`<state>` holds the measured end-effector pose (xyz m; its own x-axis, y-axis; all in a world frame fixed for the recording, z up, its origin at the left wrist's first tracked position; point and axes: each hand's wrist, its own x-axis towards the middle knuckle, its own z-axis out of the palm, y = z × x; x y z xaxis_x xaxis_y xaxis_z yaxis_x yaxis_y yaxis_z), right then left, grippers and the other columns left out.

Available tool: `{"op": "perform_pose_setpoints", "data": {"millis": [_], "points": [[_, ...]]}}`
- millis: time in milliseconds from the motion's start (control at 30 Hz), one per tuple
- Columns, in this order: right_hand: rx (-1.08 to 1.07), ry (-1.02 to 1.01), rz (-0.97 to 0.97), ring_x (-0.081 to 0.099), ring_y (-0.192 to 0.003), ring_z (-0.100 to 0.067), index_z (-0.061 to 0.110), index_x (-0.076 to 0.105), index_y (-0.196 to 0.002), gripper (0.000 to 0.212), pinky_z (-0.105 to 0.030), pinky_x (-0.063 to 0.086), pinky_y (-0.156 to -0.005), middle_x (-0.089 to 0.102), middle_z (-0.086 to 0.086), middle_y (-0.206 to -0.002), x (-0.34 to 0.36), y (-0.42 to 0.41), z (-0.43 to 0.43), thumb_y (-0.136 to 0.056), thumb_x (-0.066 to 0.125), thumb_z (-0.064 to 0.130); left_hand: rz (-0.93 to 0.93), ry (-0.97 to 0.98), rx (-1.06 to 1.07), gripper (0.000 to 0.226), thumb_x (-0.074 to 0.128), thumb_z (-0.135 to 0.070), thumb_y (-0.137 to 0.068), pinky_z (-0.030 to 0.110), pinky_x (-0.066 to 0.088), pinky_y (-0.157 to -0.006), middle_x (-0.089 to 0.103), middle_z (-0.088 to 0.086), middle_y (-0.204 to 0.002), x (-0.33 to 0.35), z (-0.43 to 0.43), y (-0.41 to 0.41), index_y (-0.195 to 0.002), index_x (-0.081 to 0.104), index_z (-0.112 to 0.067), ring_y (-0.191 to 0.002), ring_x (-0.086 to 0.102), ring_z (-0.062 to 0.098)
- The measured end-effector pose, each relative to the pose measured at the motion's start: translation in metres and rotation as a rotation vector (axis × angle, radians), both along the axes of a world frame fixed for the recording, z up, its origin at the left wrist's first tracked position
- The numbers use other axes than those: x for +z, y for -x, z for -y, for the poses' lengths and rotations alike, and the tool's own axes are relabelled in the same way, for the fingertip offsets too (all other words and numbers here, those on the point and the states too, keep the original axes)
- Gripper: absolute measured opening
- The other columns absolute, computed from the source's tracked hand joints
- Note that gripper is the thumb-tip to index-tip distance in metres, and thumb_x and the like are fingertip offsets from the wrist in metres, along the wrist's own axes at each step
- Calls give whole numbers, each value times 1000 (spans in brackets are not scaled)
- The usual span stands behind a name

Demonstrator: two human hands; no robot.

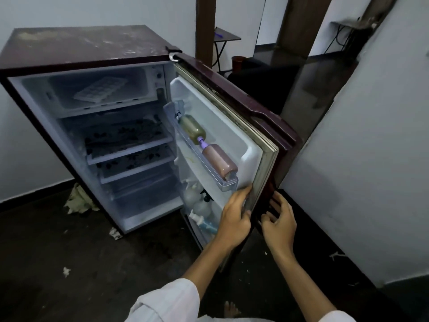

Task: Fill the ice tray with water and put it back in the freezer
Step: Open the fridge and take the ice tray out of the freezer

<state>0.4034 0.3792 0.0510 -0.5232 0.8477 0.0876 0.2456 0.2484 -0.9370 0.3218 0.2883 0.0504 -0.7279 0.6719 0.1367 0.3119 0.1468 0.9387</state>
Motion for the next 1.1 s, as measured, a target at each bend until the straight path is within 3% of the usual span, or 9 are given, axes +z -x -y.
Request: {"op": "perform_pose_setpoints", "data": {"millis": [200, 433, 700, 800, 867, 933, 967, 1033, 1100], "points": [[8, 9, -14, 47, -126, -7, 19, 39, -146, 78, -27, 46, -102, 43, 4, -142, -7, 4, -50, -78, 55, -16, -15, 8, -21, 75, 47, 7, -82, 34, 31, -120, 40, -5, -153, -7, -48, -6, -152, 37, -19, -143, 34, 6], [53, -35, 27, 41, -130, -4, 25, 33, -149, 85, -27, 43, -103, 38, 4, -149, -17, 10, -100, -78, 57, -14, -142, 107, -81, 70, 48, 3, -93, 24, 14, -123, 25, -6, -162, -21, -93, -8, -155, 25, -18, -150, 17, 4], [120, -87, 144, 40, -134, -13, 16, 34, -148, 69, -40, 42, -108, 37, 0, -150, -38, 10, -119, -87, 61, 0, -283, 148, -102, 66, 52, -3, -96, 17, 16, -120, 23, -4, -162, -37, -106, 5, -155, 25, -16, -149, 20, 5], [202, -132, 167, 40, -133, -11, 17, 37, -147, 63, -39, 41, -109, 36, 1, -149, -47, 9, -115, -90, 61, 5, -325, 180, -66, 64, 53, -5, -96, 10, 15, -116, 24, -2, -162, -40, -99, 8, -155, 28, -14, -146, 22, 3], [266, -186, 216, 39, -134, -11, 16, 35, -148, 58, -26, 38, -109, 33, 0, -152, -54, 8, -109, -95, 58, 12, -368, 216, -20, 61, 52, -8, -96, 18, 24, -116, 25, 1, -162, -45, -91, 11, -153, 31, -13, -144, 27, 6], [354, -241, 276, 34, -131, -2, 16, 32, -149, 52, -1, 27, -98, 30, 0, -153, -59, 9, -105, -100, 49, 21, -396, 281, -23, 60, 51, -13, -96, 30, 28, -118, 24, 4, -163, -53, -80, 14, -153, 32, -14, -148, 28, 16], [401, -261, 298, 32, -129, 1, 17, 30, -149, 51, 5, 24, -92, 29, 0, -154, -61, 11, -103, -101, 45, 26, -401, 340, -29, 60, 52, -16, -97, 35, 26, -120, 22, 5, -164, -57, -75, 15, -154, 31, -15, -150, 24, 19], [494, -310, 340, 28, -135, -2, 19, 26, -151, 54, -2, 23, -98, 23, 1, -157, -62, 16, -99, -101, 41, 35, -467, 487, 5, 62, 55, -22, -96, 46, 25, -121, 22, 8, -164, -69, -64, 18, -154, 32, -14, -151, 21, 24], [556, -432, 400, 22, -145, -15, 16, 22, -152, 61, -22, 26, -112, 18, -4, -159, -64, 25, -94, -100, 40, 41, -564, 656, 86, 62, 52, -34, -95, 55, 34, -115, 26, 11, -162, -74, -52, 26, -152, 36, -13, -149, 25, 30]]}}
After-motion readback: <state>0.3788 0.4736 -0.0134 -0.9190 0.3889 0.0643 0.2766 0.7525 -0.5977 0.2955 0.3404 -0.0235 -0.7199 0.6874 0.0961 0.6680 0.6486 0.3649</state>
